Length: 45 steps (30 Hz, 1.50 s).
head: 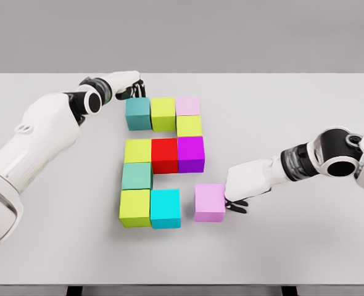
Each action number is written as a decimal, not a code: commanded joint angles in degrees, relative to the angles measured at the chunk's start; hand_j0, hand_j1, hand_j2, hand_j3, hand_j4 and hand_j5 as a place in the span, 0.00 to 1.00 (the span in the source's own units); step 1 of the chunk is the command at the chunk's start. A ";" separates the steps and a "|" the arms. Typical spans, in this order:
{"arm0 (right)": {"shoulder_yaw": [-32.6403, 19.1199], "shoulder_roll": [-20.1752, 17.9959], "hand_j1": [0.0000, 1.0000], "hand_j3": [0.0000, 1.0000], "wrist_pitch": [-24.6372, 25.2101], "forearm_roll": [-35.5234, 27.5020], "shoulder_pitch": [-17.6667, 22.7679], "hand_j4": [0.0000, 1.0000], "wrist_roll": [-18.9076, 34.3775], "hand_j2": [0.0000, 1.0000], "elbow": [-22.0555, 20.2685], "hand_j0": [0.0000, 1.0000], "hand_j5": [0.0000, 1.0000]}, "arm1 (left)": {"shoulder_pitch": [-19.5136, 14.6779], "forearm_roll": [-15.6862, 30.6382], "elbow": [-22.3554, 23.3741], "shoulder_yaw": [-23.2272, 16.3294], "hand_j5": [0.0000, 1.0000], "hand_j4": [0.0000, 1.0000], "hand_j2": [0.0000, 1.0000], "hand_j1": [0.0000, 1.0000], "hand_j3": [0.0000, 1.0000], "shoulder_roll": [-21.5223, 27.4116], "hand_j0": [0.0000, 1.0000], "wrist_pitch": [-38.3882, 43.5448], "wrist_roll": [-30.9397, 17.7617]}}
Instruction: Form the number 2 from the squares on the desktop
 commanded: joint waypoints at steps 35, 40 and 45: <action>-0.13 0.02 0.18 0.18 0.07 -0.16 -0.35 0.18 0.00 0.18 0.08 0.18 0.18 | 4.83 17.40 -28.06 2.66 1.00 1.00 1.00 1.00 1.00 32.00 1.00 -16.42 3.36; -0.13 0.28 0.18 0.18 0.07 0.01 -0.53 0.18 0.00 0.18 1.66 0.18 0.18 | 13.09 16.52 -28.15 7.58 1.00 1.00 1.00 1.00 1.00 33.24 1.00 -41.25 3.28; -0.13 0.63 0.18 0.18 0.07 0.10 -0.70 0.18 0.00 0.18 2.98 0.18 0.18 | 15.29 15.82 -26.05 7.58 1.00 1.00 1.00 1.00 1.00 35.43 1.00 -41.25 -1.12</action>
